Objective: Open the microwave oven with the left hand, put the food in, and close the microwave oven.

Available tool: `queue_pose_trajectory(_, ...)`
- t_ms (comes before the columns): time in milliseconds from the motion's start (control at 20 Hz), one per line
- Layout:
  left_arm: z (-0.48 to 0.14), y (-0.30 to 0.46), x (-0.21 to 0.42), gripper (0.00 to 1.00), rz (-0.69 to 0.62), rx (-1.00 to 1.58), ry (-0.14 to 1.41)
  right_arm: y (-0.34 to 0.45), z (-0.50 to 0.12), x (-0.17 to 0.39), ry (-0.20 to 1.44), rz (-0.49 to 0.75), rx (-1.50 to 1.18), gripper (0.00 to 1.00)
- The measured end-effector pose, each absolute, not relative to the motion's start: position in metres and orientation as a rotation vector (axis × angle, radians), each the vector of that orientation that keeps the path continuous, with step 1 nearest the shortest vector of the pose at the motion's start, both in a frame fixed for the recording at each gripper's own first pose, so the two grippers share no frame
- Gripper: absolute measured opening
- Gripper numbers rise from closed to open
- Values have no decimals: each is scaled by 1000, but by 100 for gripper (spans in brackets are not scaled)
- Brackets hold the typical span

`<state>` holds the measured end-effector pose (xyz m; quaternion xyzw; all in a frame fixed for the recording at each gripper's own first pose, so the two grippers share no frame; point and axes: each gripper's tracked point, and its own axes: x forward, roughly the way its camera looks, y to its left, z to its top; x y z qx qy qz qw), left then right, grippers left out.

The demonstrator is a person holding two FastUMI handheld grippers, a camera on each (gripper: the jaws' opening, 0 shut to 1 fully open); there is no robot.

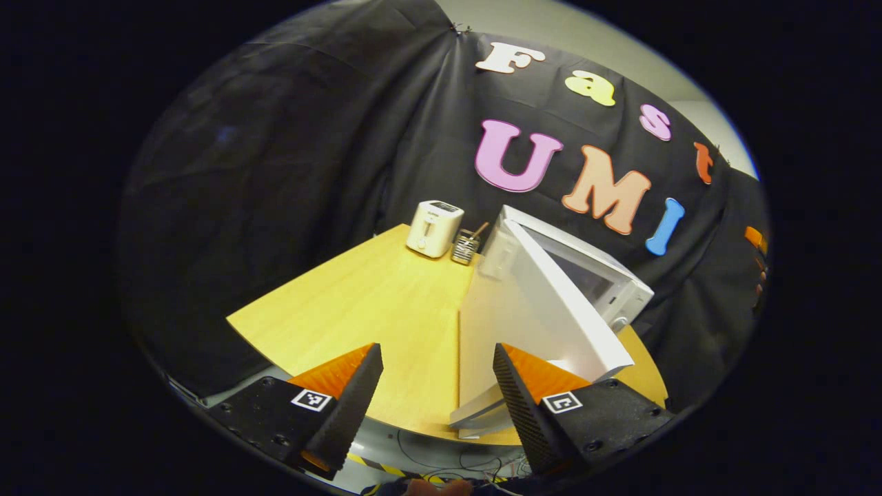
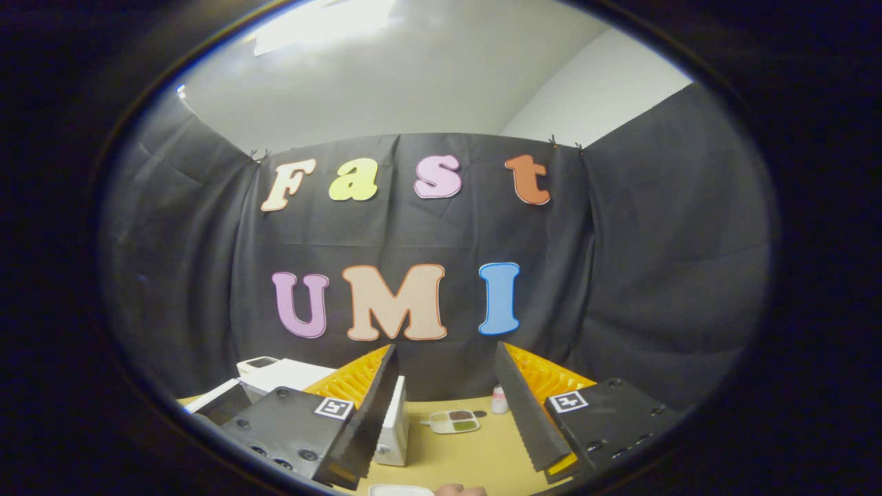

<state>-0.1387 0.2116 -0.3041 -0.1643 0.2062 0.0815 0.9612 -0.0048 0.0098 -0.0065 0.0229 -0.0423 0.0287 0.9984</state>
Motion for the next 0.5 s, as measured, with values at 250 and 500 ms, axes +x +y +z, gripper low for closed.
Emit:
queue_pose_trajectory(250, -338, 156, -141, 85, 45, -244, 553, -19, -3, -18, -89, 19, 28, 76)
queue_pose_trajectory(500, -348, 121, -116, 11, -9, -57, 574, -58, 0, -32, -89, -50, -14, 76)
